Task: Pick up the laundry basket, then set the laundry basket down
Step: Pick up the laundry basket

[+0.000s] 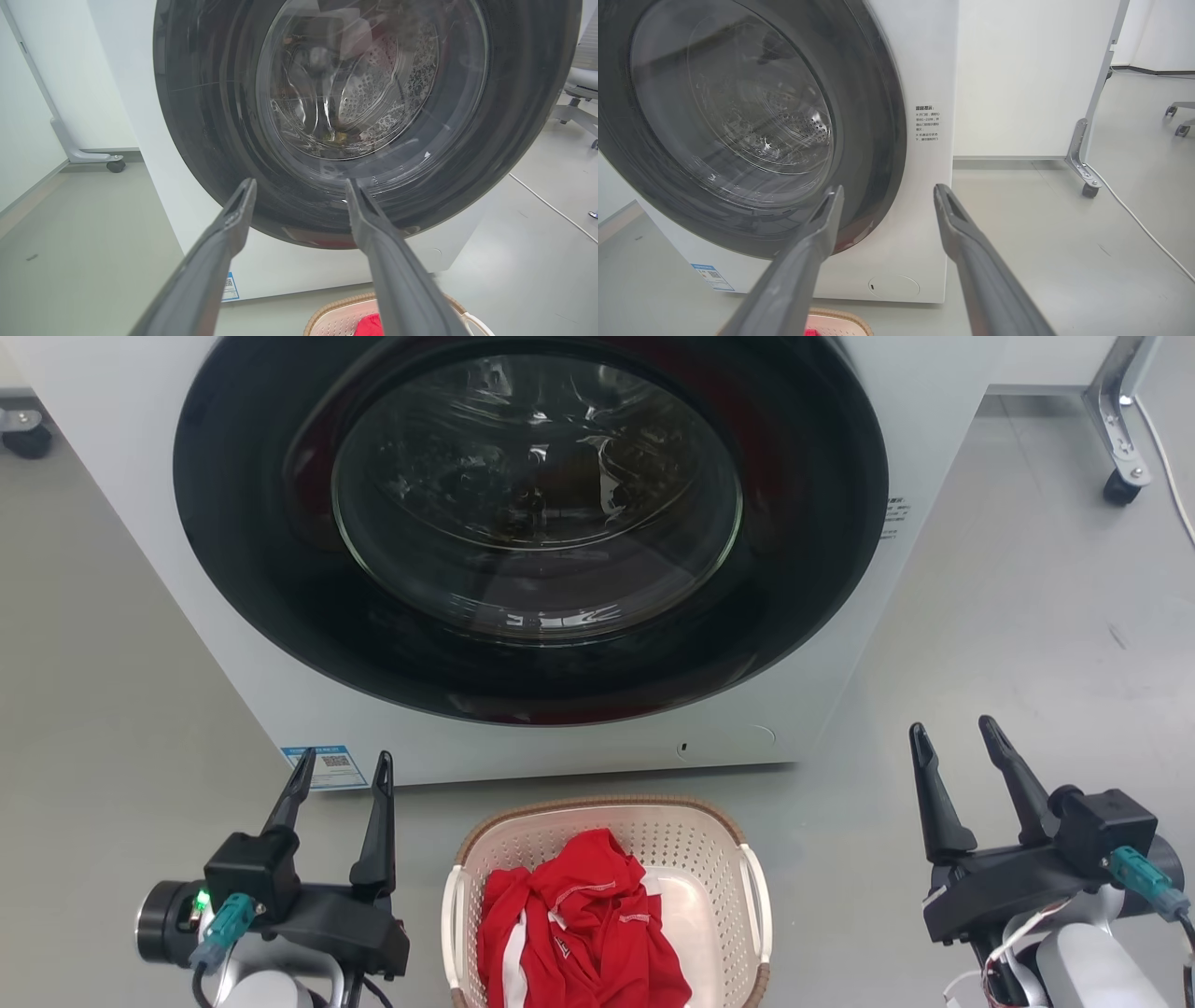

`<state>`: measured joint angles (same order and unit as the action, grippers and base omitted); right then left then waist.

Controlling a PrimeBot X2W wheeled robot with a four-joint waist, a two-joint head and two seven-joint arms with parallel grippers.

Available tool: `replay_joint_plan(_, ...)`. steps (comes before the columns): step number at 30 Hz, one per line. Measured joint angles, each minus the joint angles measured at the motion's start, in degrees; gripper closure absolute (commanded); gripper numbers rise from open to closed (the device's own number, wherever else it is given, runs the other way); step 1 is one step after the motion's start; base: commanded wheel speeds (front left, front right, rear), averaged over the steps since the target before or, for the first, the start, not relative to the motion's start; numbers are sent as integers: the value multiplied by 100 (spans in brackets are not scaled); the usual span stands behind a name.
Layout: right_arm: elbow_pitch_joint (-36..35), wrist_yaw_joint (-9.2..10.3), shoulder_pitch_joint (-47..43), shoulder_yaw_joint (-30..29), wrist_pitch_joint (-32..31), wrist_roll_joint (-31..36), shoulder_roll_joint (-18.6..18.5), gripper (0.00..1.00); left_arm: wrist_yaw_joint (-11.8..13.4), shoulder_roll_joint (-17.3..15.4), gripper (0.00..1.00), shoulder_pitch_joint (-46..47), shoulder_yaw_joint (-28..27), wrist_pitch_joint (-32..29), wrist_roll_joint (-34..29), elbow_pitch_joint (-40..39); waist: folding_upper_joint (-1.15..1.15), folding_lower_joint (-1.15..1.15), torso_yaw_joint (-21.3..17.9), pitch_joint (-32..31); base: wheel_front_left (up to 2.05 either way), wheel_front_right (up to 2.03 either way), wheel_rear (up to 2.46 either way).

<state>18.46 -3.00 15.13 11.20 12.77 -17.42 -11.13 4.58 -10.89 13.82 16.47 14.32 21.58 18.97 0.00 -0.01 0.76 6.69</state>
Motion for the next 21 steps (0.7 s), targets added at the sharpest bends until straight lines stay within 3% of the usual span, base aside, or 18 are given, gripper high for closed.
replay_joint_plan(21, -615, 209, -645, 21, -221, 10, 24, 0, 197, -113, 0, -885, -225, -200, -45, -969, 1, 0, 4, -292, 0, 0, 0)
